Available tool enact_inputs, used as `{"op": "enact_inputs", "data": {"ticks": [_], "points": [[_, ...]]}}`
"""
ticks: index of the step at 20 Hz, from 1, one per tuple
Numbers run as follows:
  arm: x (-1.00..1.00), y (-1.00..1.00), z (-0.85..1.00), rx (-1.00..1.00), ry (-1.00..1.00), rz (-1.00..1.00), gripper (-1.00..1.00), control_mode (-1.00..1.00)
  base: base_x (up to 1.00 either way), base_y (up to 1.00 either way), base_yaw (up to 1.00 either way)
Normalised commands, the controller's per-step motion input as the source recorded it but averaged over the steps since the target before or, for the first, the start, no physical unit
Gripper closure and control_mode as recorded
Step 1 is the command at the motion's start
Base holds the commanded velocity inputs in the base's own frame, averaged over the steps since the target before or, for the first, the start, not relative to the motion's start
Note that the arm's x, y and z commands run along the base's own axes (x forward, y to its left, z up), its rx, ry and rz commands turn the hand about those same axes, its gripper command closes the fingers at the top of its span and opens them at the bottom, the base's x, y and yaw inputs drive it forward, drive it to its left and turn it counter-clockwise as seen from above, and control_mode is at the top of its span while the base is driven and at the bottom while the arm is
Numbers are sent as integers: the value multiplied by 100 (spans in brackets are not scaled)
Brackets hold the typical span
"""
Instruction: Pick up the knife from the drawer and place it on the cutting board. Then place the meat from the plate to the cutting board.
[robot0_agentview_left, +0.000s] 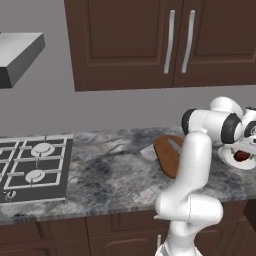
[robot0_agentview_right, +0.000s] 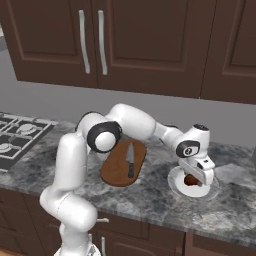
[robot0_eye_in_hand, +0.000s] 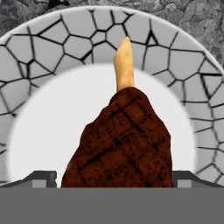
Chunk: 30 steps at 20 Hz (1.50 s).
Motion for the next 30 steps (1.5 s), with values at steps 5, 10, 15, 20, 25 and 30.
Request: {"op": "enact_inputs", "data": {"ticks": [5,10,15,20,25,30], "points": [[-31,65,-87,-6,2,0,-100,-100,0,0,0],[-13,10,-34,0,-8,-1,100,-100,0,0,0],[-49,-21,7,3,-25,0,100,-100,0,0,0],[-35,1,56,-1,-4,1,100,-100,0,0,0],[-29,8,55,-5,-9,3,100,-100,0,0,0],[-57,5,12,-4,-7,1,100,-100,0,0,0]]}}
